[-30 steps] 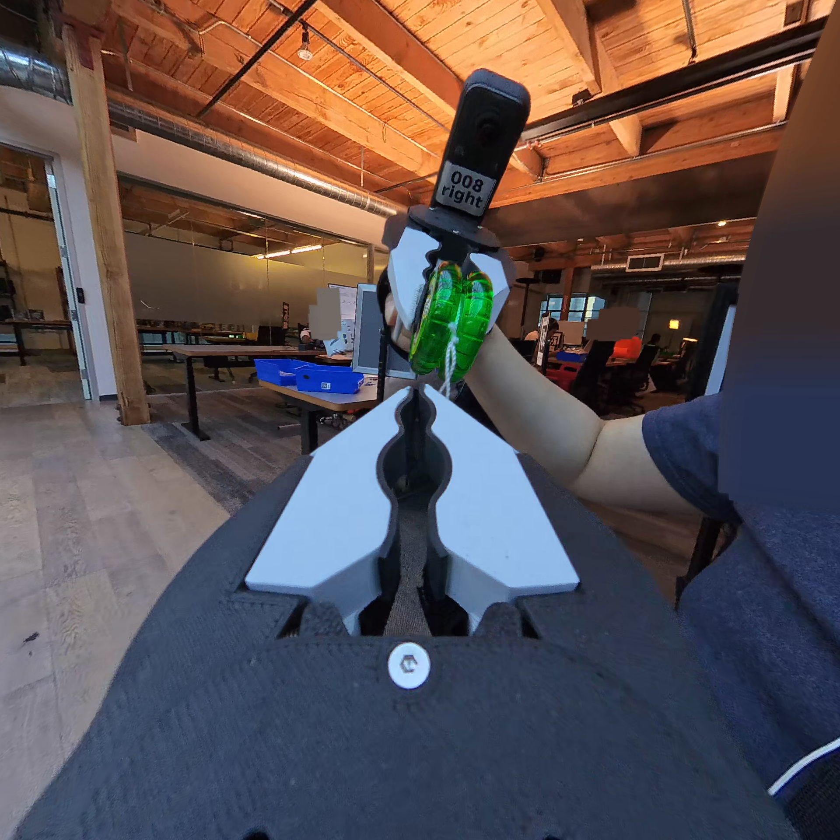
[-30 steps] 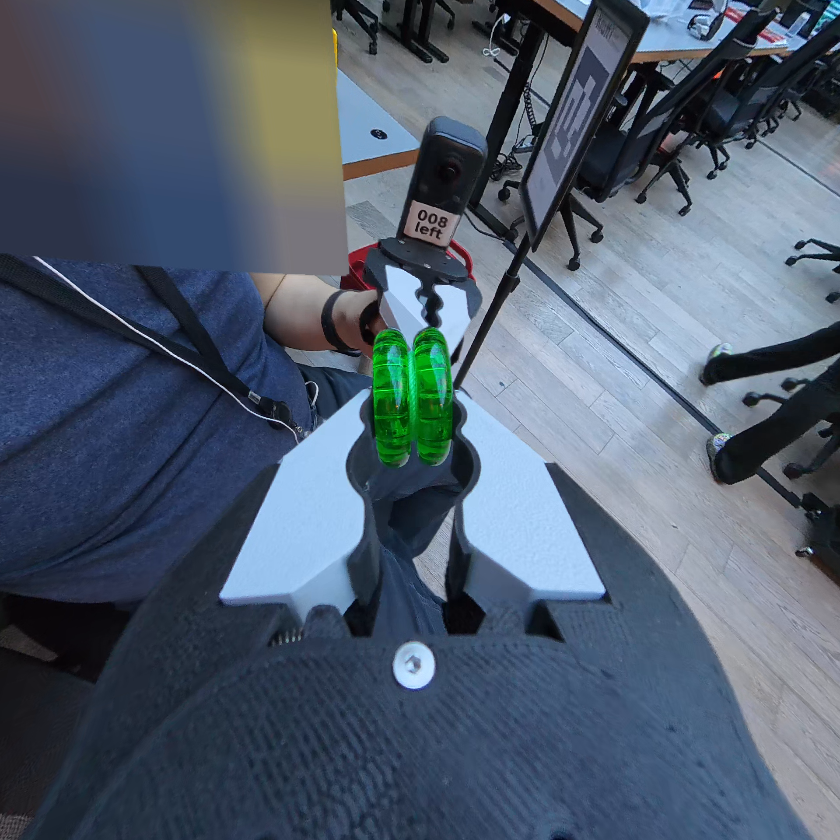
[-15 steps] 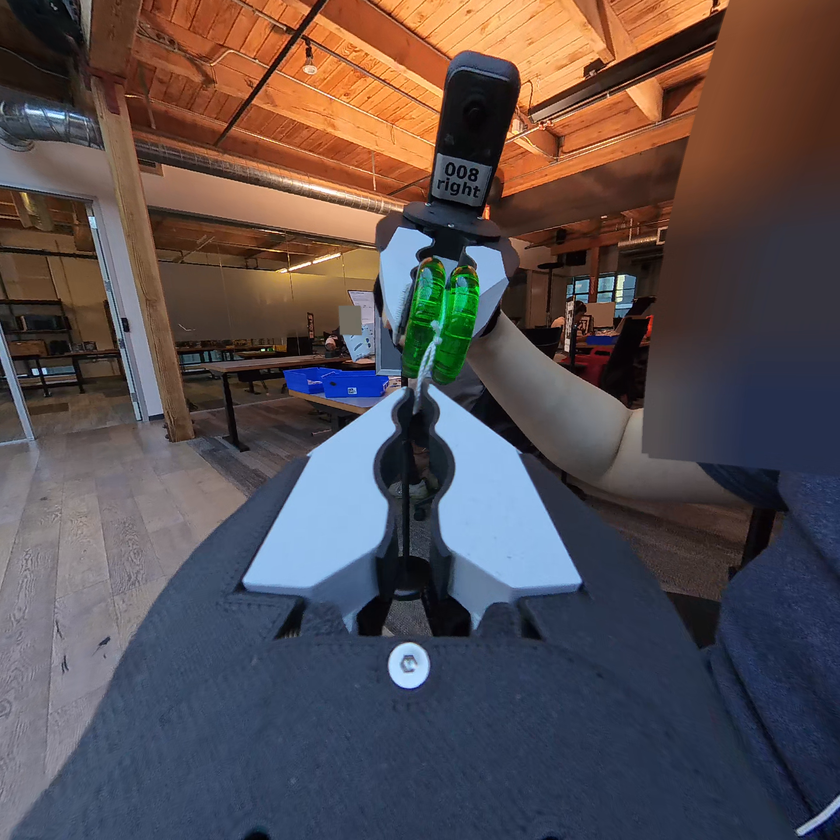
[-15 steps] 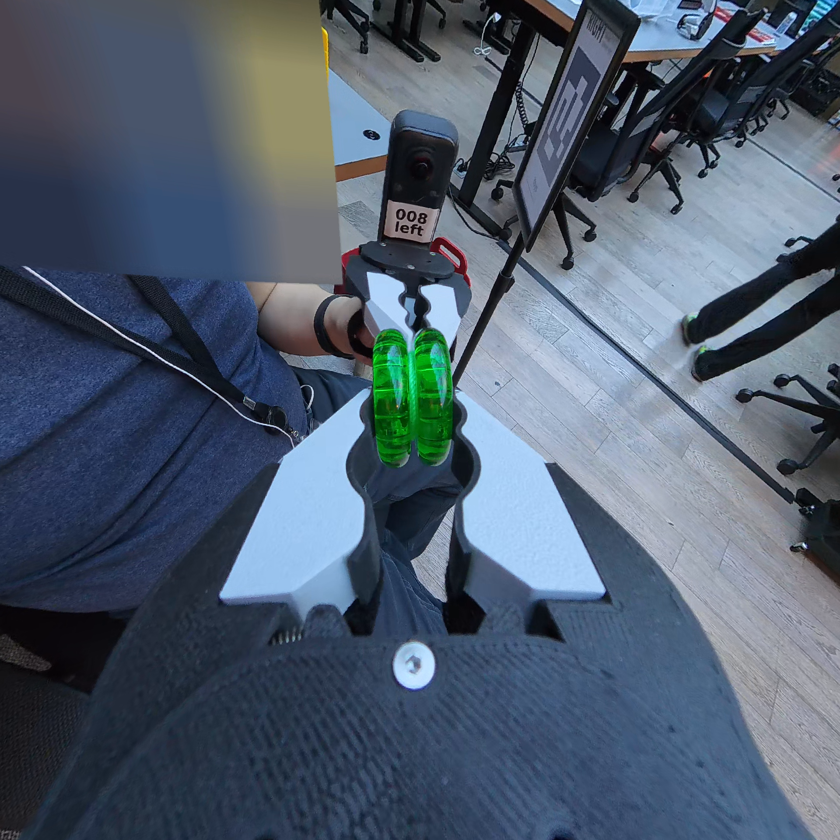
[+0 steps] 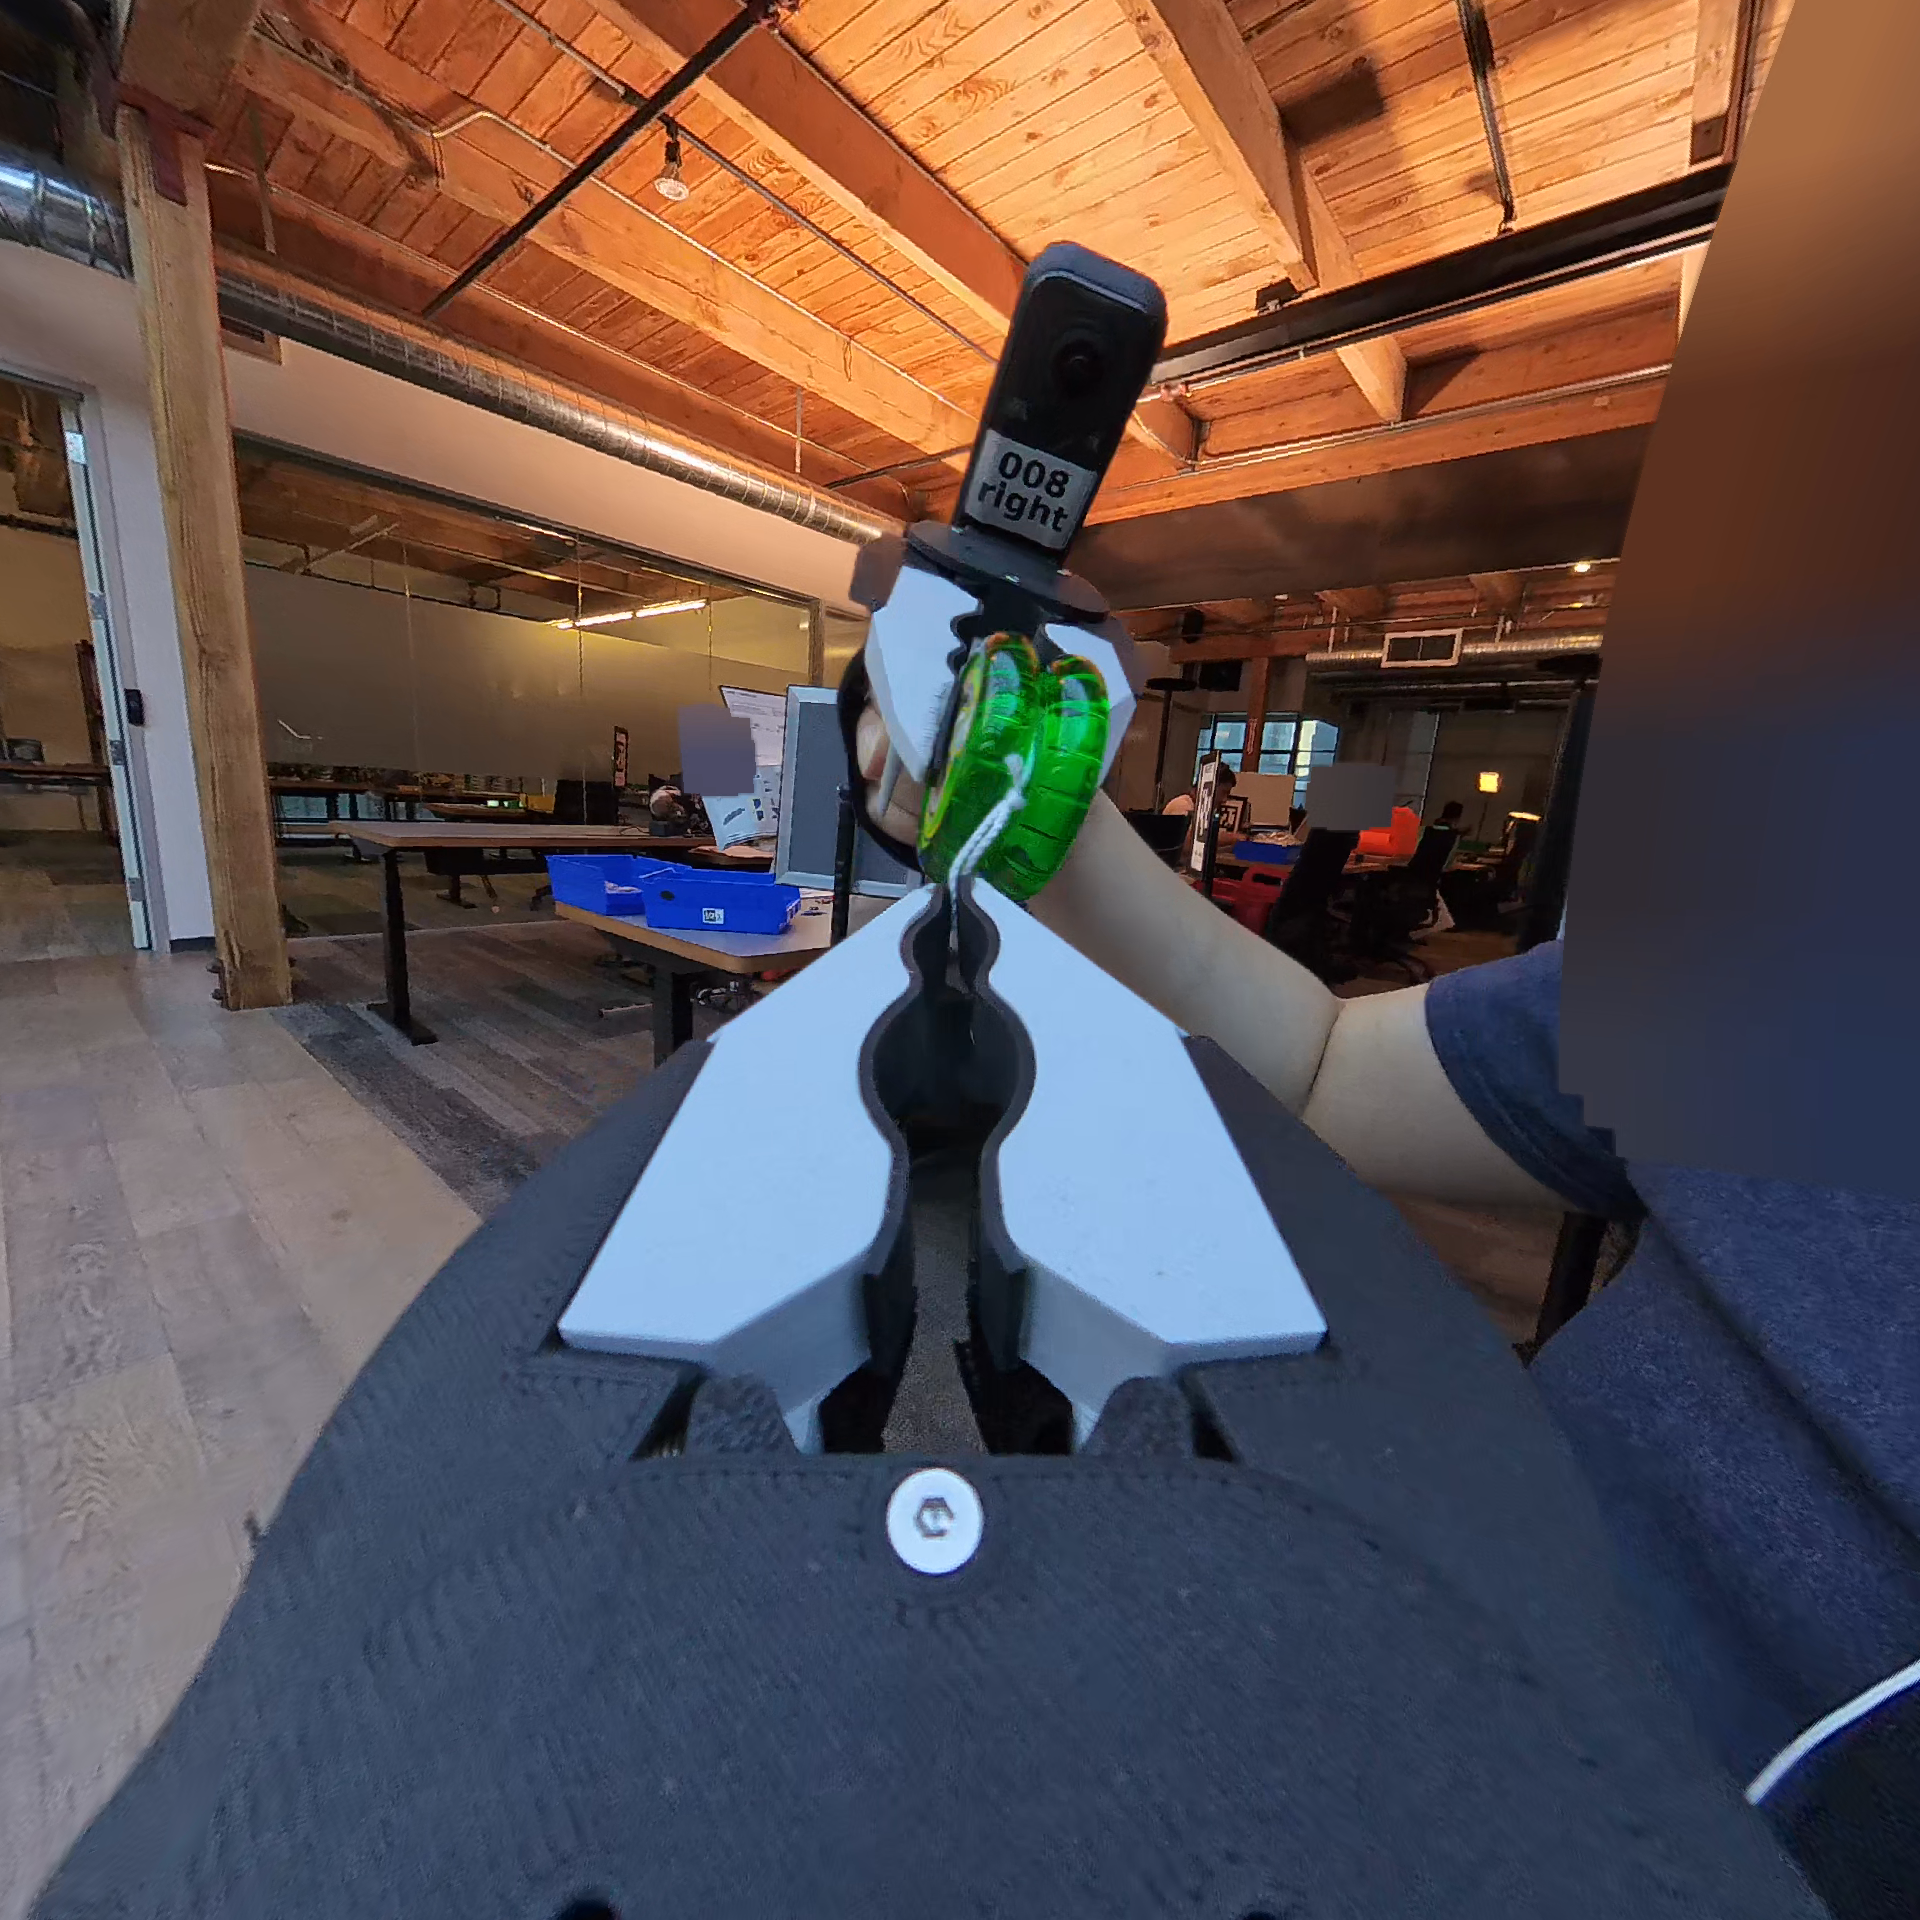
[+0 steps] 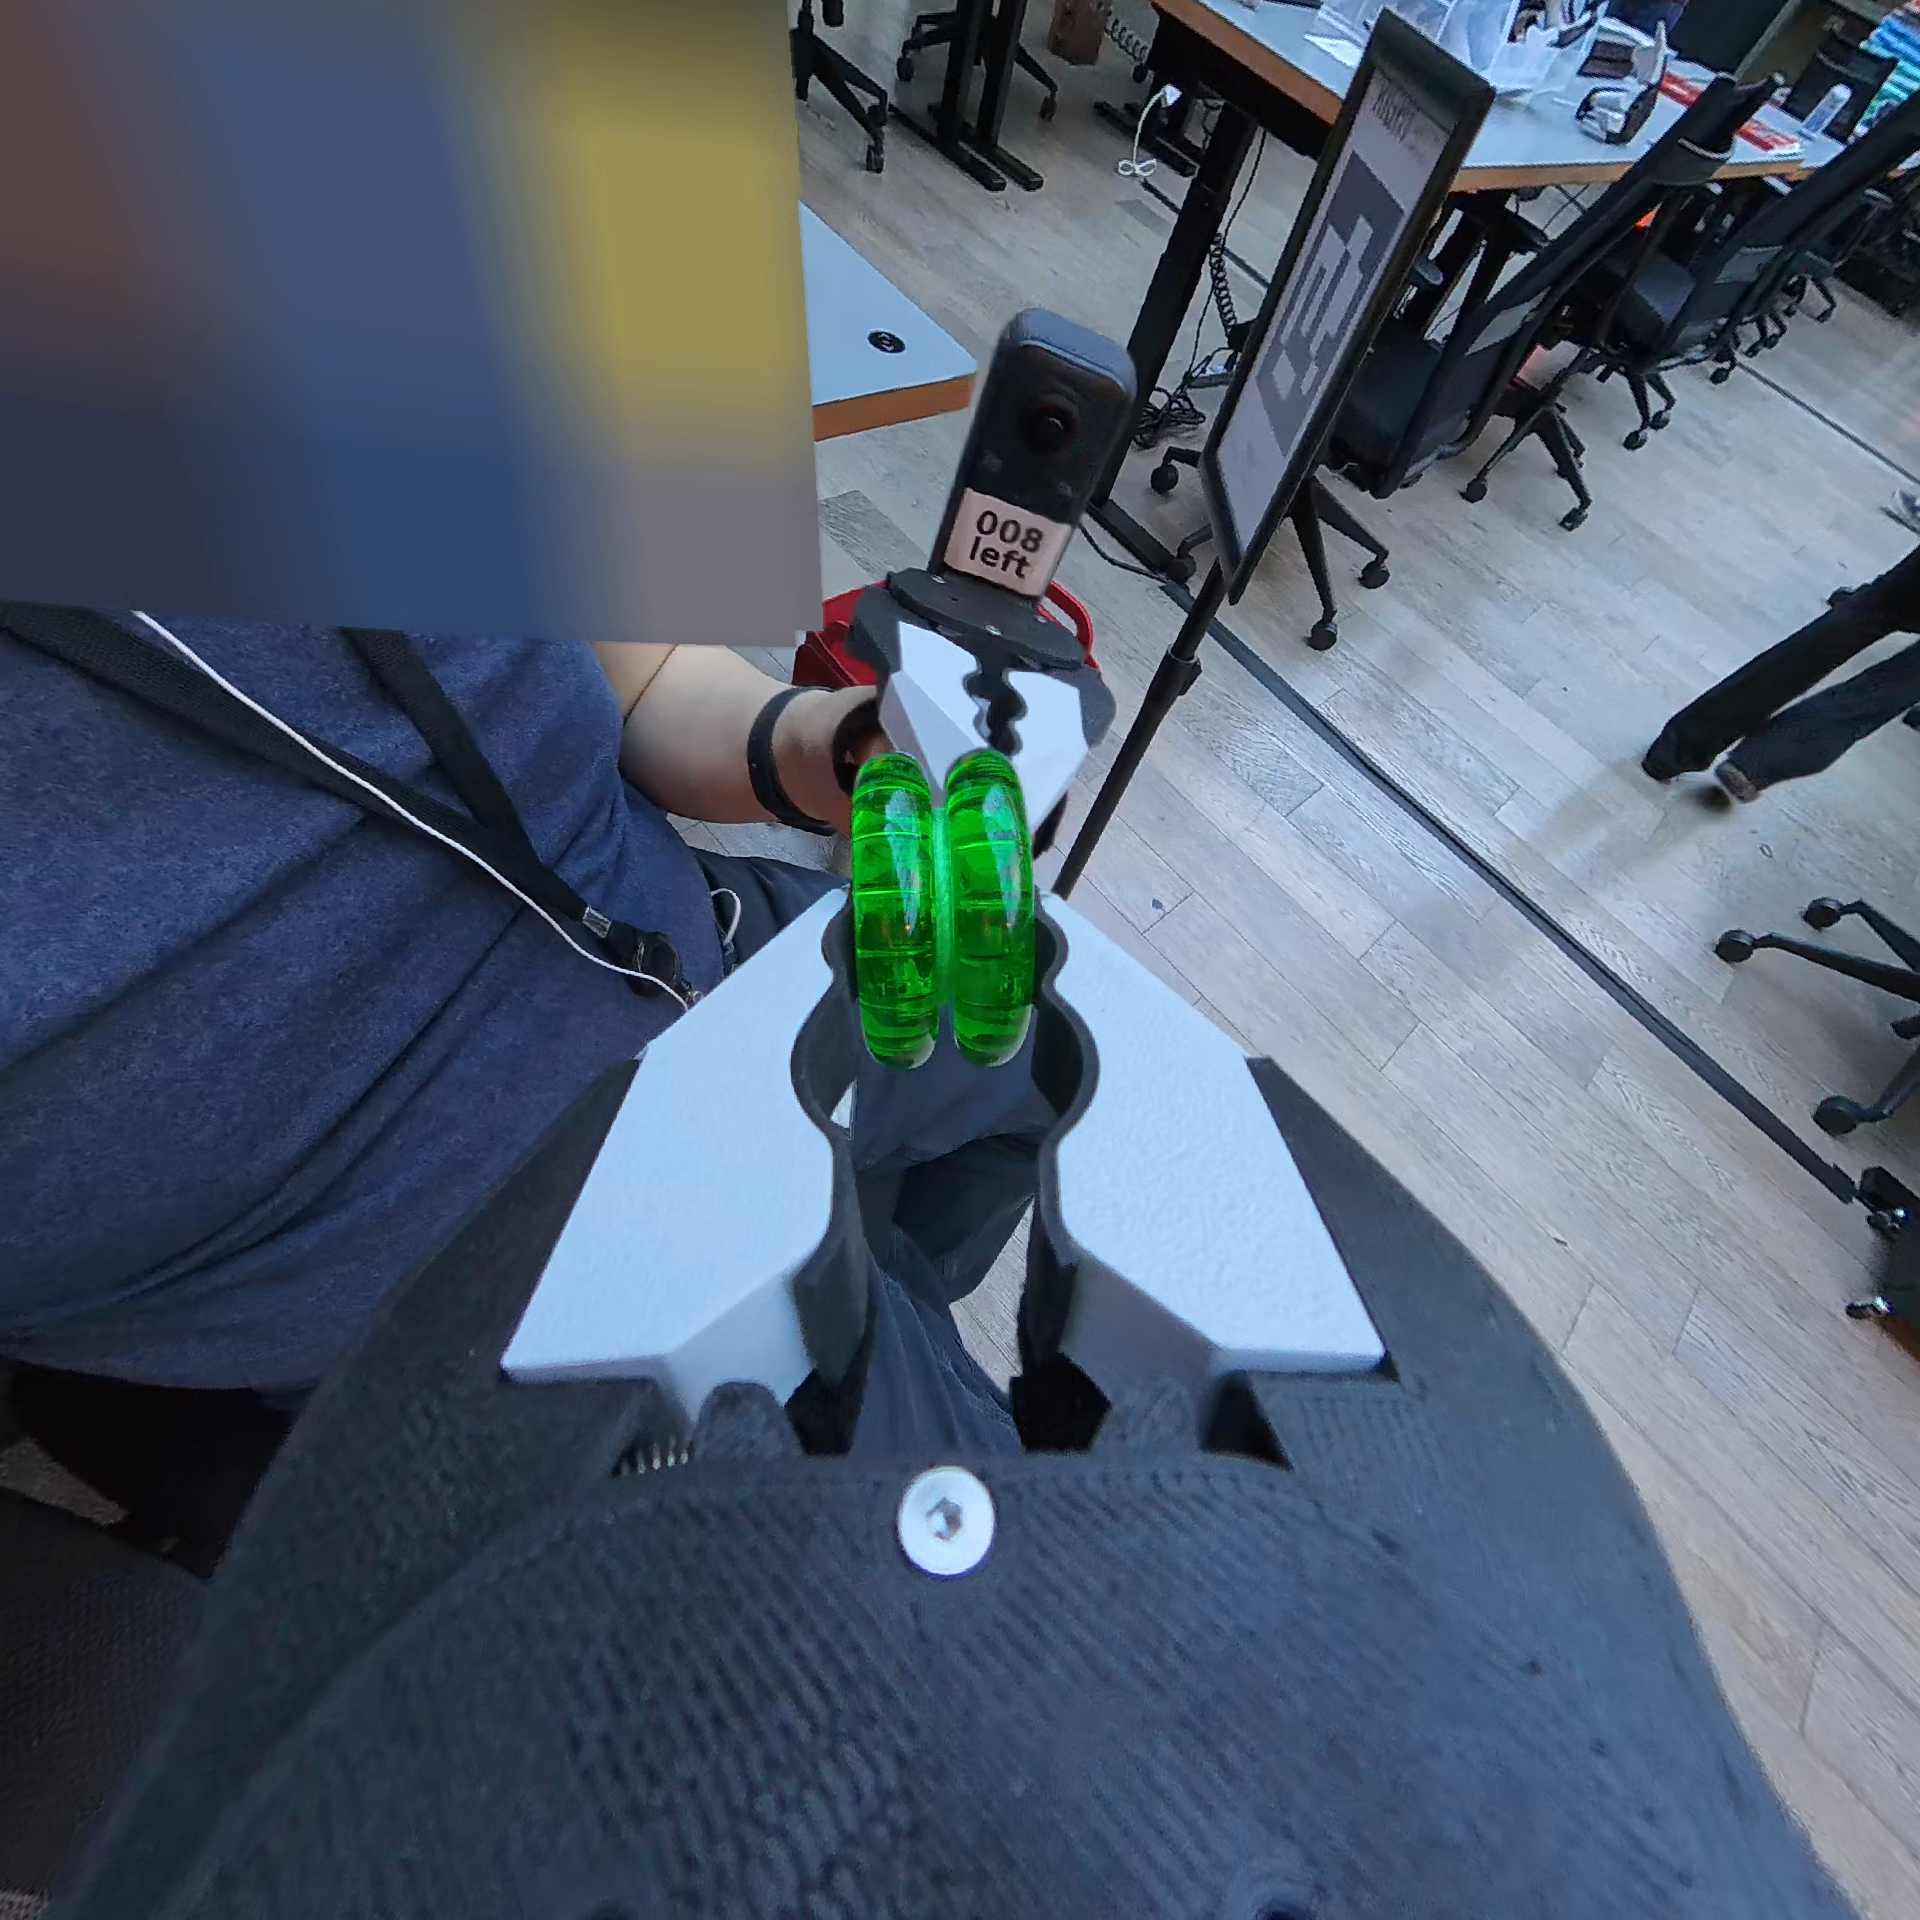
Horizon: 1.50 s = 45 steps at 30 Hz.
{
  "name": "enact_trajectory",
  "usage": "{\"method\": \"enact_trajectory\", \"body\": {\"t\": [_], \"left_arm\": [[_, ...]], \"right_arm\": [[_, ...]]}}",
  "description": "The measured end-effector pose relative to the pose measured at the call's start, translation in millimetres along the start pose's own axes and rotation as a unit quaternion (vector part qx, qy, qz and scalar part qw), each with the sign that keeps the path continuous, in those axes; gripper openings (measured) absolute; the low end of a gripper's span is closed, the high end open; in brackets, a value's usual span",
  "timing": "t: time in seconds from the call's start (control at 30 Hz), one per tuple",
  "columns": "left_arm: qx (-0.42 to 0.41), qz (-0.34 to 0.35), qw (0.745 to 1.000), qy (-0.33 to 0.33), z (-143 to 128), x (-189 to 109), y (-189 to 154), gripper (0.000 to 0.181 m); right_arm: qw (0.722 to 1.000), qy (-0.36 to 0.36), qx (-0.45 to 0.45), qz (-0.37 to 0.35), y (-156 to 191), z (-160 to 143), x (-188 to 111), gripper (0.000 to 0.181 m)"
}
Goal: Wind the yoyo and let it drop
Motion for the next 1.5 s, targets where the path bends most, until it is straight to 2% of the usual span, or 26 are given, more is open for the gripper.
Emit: {"method": "enact_trajectory", "body": {"t": [0.23,0.57,0.77,0.87,1.0,1.5], "left_arm": [[-0.044,0.006,0.999,-0.013,0,-2,8,0.000],[0.113,0.069,0.990,0.057,-14,2,6,0.000],[0.140,0.097,0.983,0.068,-14,2,10,0.000],[0.133,0.107,0.983,0.066,-14,2,12,0.000],[0.096,0.090,0.991,0.027,-7,1,8,0.000],[-0.016,0.056,0.997,-0.055,11,-13,13,0.000]], "right_arm": [[0.999,0.007,-0.042,0.010,11,-1,8,0.027],[0.994,0.024,-0.101,-0.033,9,6,5,0.026],[0.986,0.040,-0.151,-0.061,13,12,3,0.026],[0.977,0.066,-0.185,-0.079,16,11,8,0.027],[0.970,0.093,-0.205,-0.089,18,8,14,0.027],[0.931,0.198,-0.276,-0.136,13,-11,15,0.027]]}}
Point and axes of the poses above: each gripper's, where its closed fingertips meet, x out along the fingers, z out of its top, y = z × x across the jaws, the point moved 1 cm from there along -x, back along the fingers
